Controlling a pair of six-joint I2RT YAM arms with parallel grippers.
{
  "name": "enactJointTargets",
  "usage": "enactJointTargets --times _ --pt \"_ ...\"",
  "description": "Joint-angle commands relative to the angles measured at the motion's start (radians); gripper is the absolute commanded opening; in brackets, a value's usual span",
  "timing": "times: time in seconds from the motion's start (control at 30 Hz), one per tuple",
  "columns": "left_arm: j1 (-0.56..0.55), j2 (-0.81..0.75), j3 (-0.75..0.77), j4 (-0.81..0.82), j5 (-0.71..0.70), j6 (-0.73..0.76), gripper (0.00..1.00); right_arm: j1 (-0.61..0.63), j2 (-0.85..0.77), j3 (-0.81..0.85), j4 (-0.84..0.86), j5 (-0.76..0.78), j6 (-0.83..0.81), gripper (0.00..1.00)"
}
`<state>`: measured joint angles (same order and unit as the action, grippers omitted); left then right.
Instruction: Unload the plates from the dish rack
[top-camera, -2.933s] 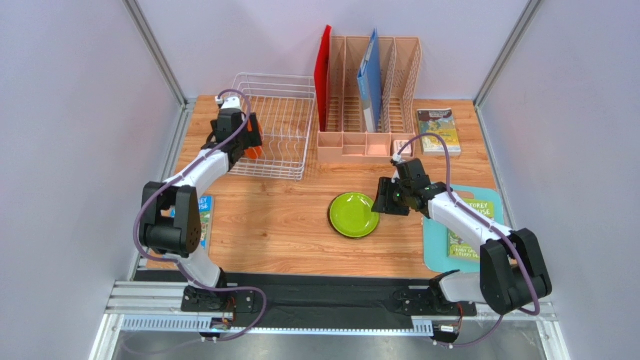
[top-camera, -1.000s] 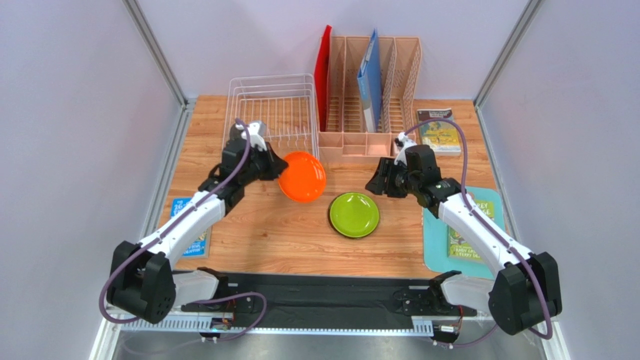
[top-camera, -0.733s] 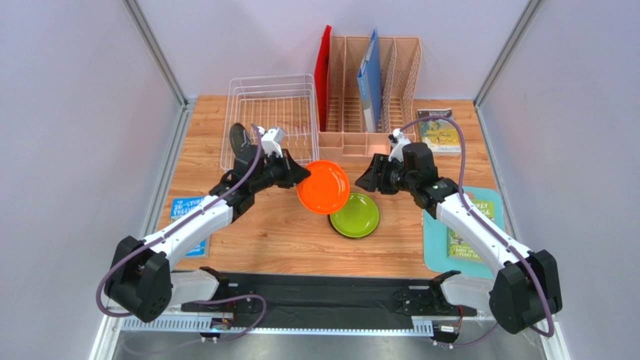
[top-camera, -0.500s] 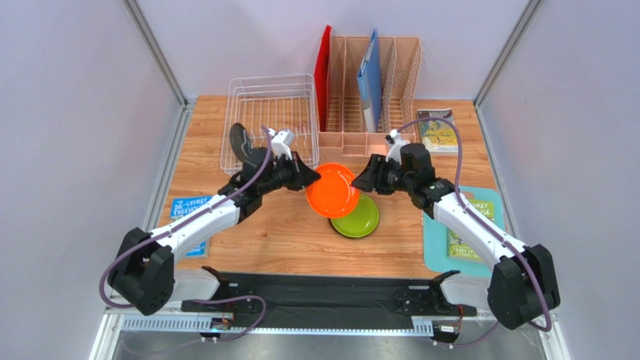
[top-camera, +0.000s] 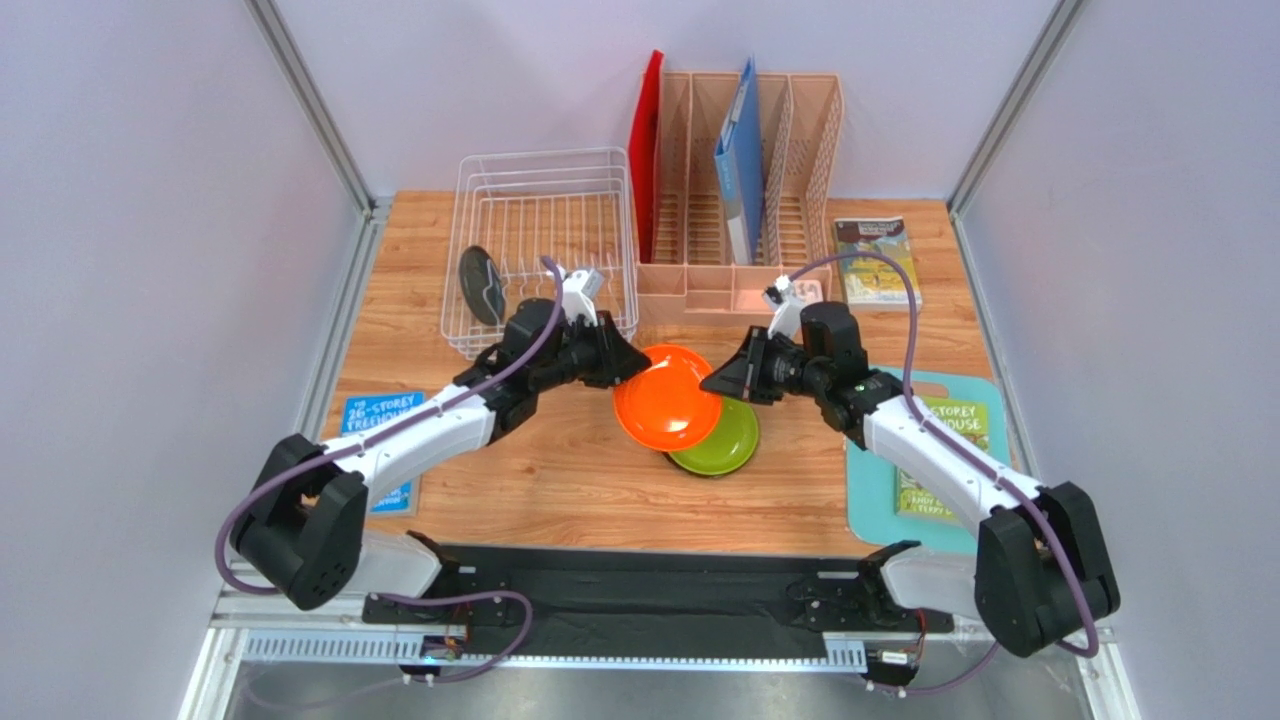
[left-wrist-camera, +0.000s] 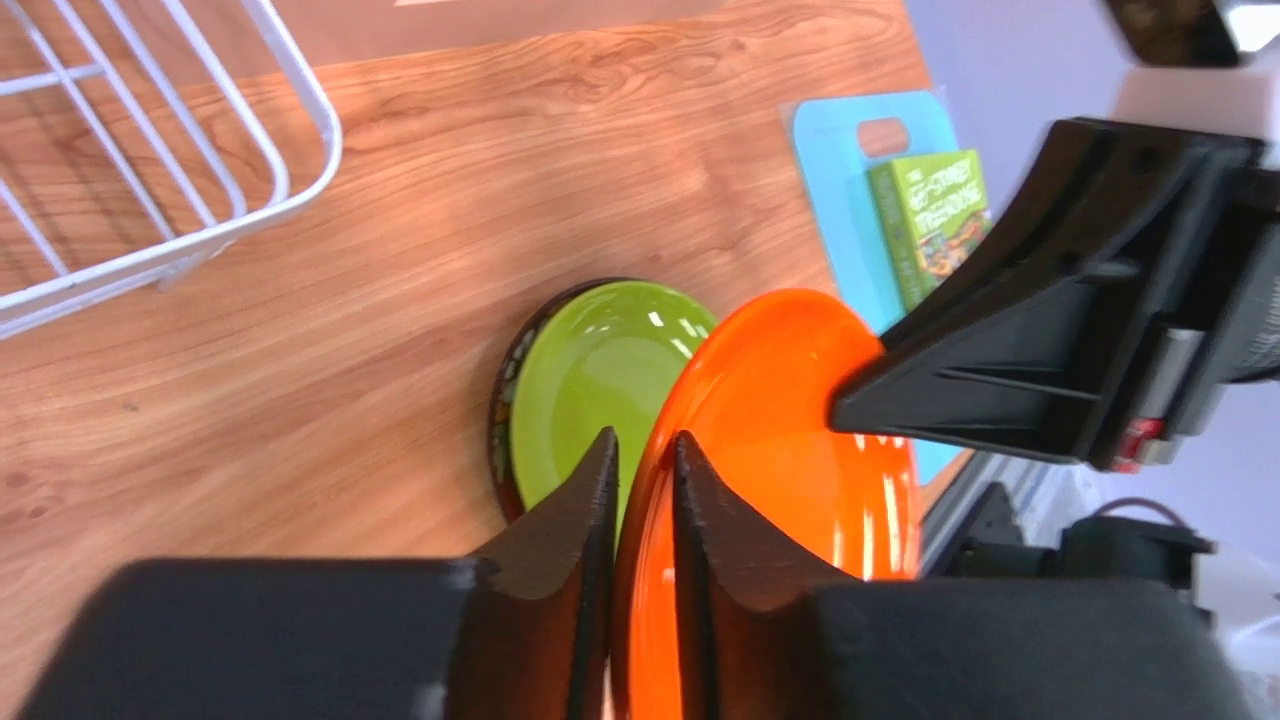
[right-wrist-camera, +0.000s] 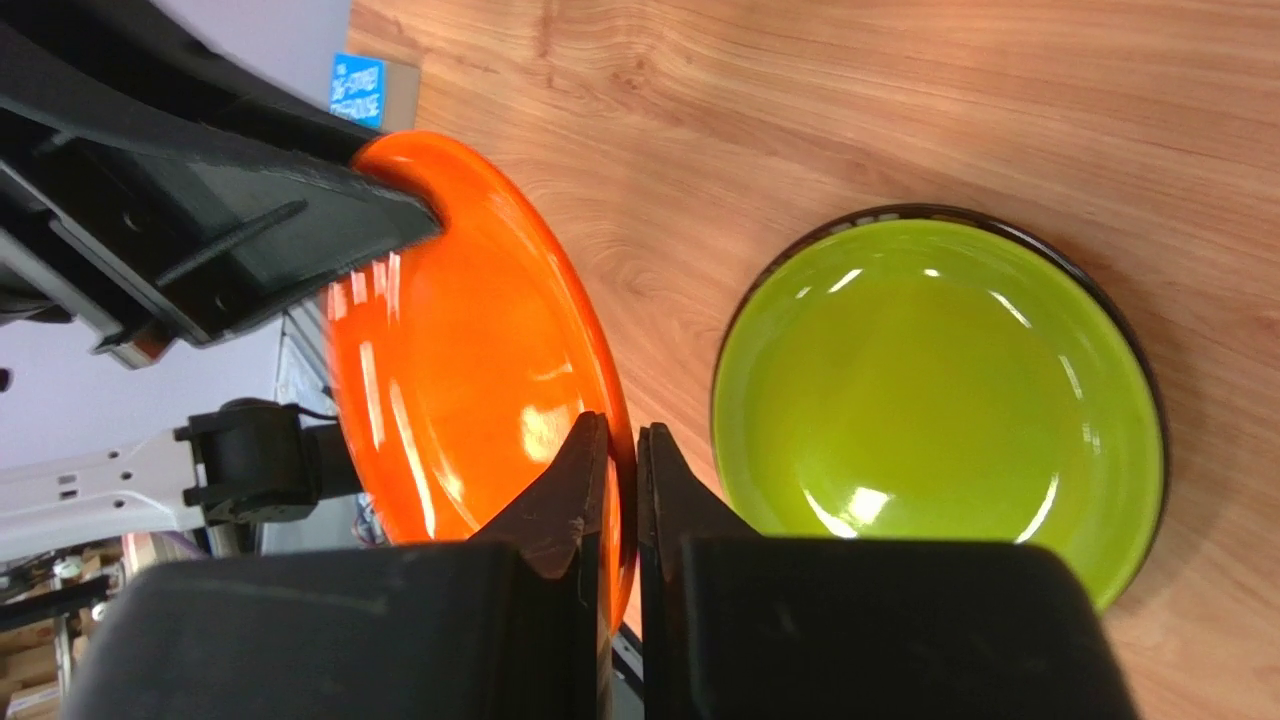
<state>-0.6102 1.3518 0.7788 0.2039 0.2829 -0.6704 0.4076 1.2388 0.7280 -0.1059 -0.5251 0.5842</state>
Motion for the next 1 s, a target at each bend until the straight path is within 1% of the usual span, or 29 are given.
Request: enactJointTargets --times 0.0,0.07,0.1,0.13,0.17,0.2,0.23,0.27,0.3,0.33,0.37,0.4,0.47,0.5,0.57,0.6,0.7,0.97 --pt "-0.025 -0.006 0.056 0.066 -0.005 0.022 0.51 0.023 -0.061 -0.019 -0.007 0.049 -0.017 0.00" --pt "-0.025 -0.009 0.057 0.036 -0.031 0.038 0.71 0.020 -0.085 -0.013 -0.035 0.111 -0.021 0.00" --pt "-0.025 -0.013 0.057 0.025 -0.048 0.049 0.84 0.017 -0.091 -0.010 -0.069 0.134 -0.024 0.00" --pt "-0.023 -0.022 0.057 0.014 -0.077 0.061 0.89 0.014 -0.105 -0.007 -0.081 0.158 -0.027 0.00" --pt "-0.025 -0.028 0.060 -0.023 -0.097 0.074 0.93 0.011 -0.113 -0.004 -0.093 0.192 -0.032 0.00" --pt "-0.025 -0.034 0.065 -0.043 -0.115 0.106 0.99 0.005 -0.117 -0.002 -0.122 0.217 -0.035 0.00" --pt "-0.025 -0.052 0.069 -0.061 -0.167 0.121 0.99 0.004 -0.127 0.002 -0.145 0.249 -0.041 0.00" --pt "-0.023 -0.063 0.071 -0.110 -0.201 0.143 0.99 0.004 -0.128 0.008 -0.173 0.319 -0.049 0.00" --pt "-0.023 -0.072 0.076 -0.138 -0.240 0.184 0.99 0.002 -0.130 0.019 -0.219 0.354 -0.055 0.00" --pt "-0.025 -0.095 0.086 -0.165 -0.320 0.212 0.99 0.000 -0.125 0.025 -0.241 0.385 -0.073 0.00" --pt "-0.023 -0.105 0.091 -0.214 -0.367 0.235 0.99 -0.003 -0.121 0.030 -0.259 0.422 -0.083 0.00" --pt "-0.025 -0.114 0.096 -0.245 -0.455 0.256 0.99 -0.007 -0.116 0.034 -0.284 0.431 -0.089 0.00" --pt "-0.023 -0.132 0.112 -0.302 -0.533 0.336 1.00 -0.009 -0.101 0.030 -0.293 0.447 -0.098 0.00" --pt "-0.022 -0.134 0.125 -0.328 -0.604 0.360 1.00 -0.012 -0.090 0.025 -0.293 0.450 -0.101 0.00" --pt "-0.017 -0.122 0.174 -0.400 -0.665 0.397 0.99 -0.012 -0.082 0.021 -0.291 0.465 -0.121 0.00" --pt "-0.011 -0.118 0.191 -0.411 -0.692 0.407 0.99 -0.010 -0.072 0.019 -0.290 0.470 -0.130 0.00" --pt "0.018 -0.117 0.188 -0.405 -0.691 0.413 1.00 -0.013 -0.038 0.016 -0.275 0.465 -0.150 0.00" --pt "0.099 -0.115 0.166 -0.382 -0.642 0.387 1.00 -0.013 0.033 0.007 -0.201 0.350 -0.138 0.01"
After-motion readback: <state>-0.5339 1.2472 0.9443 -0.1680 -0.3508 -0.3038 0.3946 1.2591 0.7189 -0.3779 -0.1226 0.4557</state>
